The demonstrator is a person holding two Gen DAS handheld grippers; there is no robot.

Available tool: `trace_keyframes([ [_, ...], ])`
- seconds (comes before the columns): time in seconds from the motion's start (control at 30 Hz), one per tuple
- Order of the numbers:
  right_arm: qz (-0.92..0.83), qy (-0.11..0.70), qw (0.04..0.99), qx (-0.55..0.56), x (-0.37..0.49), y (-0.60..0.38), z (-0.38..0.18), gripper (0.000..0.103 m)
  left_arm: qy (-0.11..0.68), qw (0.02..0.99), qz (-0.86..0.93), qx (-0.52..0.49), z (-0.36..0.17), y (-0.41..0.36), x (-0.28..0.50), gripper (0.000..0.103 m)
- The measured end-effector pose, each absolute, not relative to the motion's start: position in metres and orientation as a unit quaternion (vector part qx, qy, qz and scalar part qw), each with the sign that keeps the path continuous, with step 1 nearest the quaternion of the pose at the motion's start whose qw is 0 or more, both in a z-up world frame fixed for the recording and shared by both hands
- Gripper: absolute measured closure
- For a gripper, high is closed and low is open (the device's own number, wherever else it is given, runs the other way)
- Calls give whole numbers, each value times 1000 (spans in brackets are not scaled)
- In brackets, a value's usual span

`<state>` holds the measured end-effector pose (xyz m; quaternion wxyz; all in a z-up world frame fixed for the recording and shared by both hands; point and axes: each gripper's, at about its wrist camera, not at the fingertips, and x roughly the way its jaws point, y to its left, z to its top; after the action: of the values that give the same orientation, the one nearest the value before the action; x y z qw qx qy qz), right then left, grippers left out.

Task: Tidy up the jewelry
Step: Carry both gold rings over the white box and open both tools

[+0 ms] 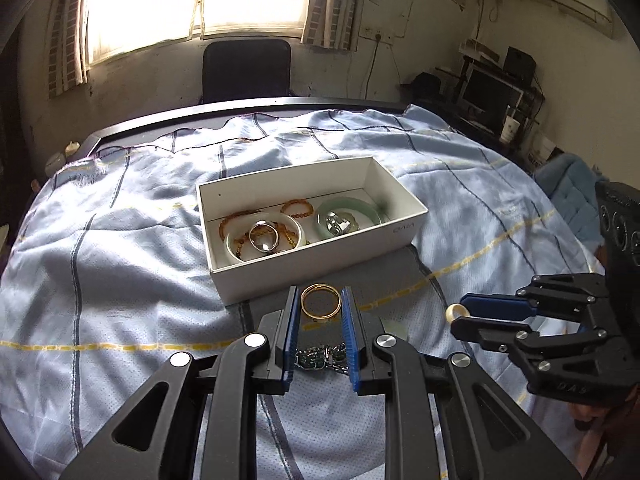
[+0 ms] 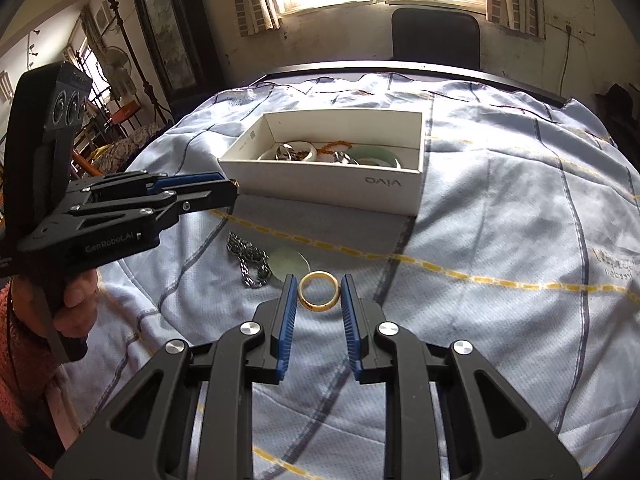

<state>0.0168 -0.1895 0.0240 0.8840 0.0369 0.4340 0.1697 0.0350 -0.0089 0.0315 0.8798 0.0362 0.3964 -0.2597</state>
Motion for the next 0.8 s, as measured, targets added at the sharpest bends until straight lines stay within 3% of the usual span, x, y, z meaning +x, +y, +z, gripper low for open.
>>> trace_keyframes([
  [0.43,169,410,896,30,57,-177,58,82,415,876,-246,-6,43,5,66,82],
  [0.8,133,473,870,48,145,-173,38,82,524,829,-193,-23,27,-7,149,82],
])
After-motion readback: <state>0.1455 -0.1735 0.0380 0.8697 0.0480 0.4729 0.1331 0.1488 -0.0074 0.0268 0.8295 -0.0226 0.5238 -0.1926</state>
